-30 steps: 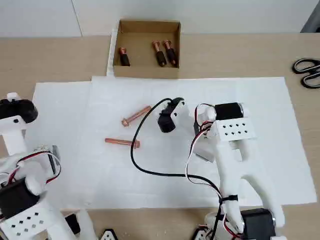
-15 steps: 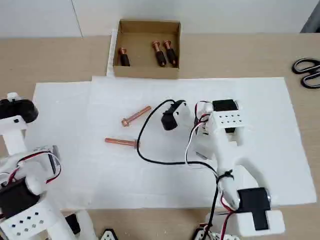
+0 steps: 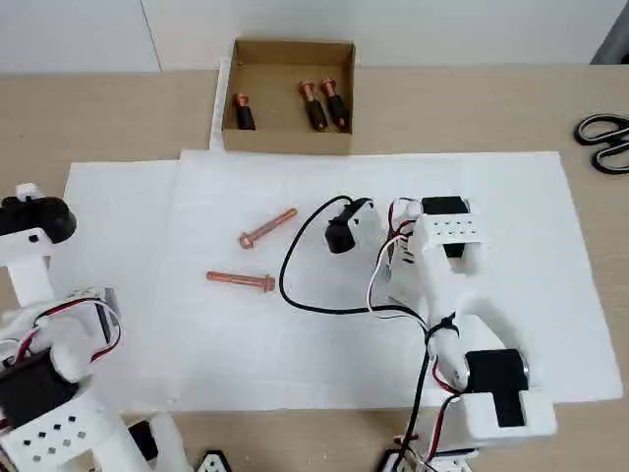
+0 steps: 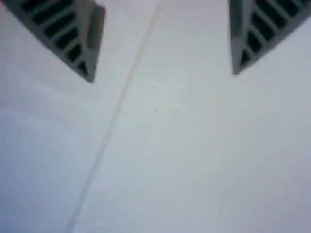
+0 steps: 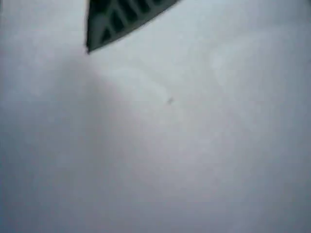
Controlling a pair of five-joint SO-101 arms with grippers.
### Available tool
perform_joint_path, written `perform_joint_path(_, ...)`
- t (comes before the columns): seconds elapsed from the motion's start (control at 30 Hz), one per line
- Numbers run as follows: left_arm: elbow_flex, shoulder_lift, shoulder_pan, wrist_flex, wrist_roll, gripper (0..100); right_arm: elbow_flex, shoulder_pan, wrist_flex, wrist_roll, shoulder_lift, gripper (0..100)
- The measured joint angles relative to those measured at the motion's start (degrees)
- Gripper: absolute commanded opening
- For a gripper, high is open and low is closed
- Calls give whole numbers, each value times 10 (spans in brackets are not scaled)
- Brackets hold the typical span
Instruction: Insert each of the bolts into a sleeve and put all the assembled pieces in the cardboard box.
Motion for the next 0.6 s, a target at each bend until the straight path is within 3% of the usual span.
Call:
perform_joint_path(0.3,0,0,0,0,0,175,-1,1,-4,0,3,22)
perform_joint_path(0.6,0,0,0,0,0,175,-1,1,-4,0,3,7)
